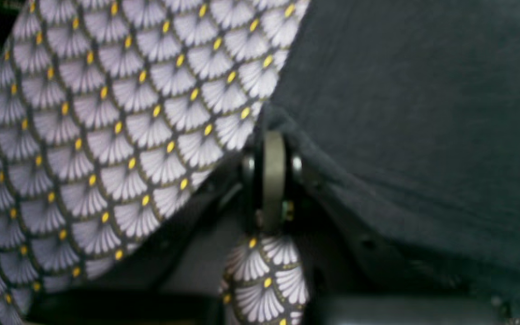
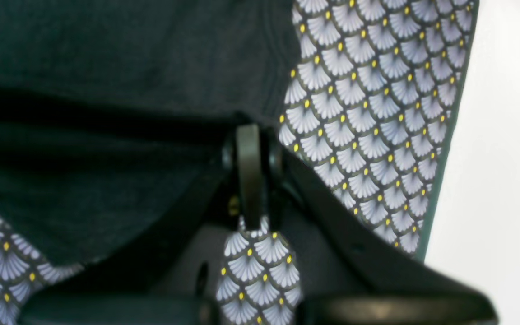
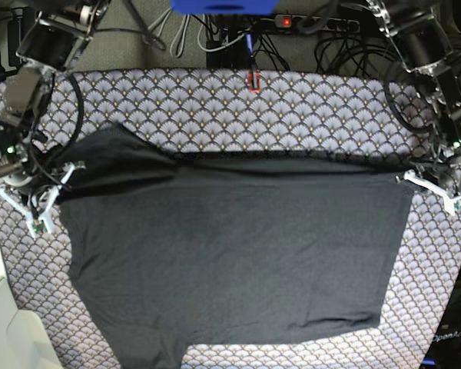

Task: Fold the T-shirt properly
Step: 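Grasp the shoulder corners with both grippers and pull them toward the hem, then hold the folded shoulder edge with both grippers, adjusting grip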

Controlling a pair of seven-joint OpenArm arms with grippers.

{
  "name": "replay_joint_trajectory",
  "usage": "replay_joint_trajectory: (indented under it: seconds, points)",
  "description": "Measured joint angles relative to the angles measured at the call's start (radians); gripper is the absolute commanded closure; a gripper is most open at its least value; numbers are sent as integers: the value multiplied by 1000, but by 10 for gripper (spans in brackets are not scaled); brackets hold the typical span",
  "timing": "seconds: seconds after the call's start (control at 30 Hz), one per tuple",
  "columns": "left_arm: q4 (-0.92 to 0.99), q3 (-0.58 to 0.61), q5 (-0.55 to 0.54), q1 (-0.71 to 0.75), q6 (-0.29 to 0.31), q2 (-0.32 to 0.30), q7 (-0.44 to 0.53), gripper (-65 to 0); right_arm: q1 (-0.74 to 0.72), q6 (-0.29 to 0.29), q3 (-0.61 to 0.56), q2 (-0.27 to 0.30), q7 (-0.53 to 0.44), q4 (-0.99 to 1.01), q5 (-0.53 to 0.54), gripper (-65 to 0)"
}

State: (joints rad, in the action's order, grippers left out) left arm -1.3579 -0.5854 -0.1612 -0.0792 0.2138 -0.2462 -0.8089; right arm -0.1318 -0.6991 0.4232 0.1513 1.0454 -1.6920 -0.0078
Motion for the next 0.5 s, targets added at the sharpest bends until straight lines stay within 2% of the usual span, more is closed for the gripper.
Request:
replay_joint_trajectory:
  seconds: [0.37, 0.5]
  points:
    - [63, 86, -3, -101, 0, -3, -4, -5, -105, 0, -70, -1, -8, 89, -3, 0]
    - [62, 86, -3, -135, 0, -3, 4, -5, -155, 0, -85, 23, -11, 151, 9, 0]
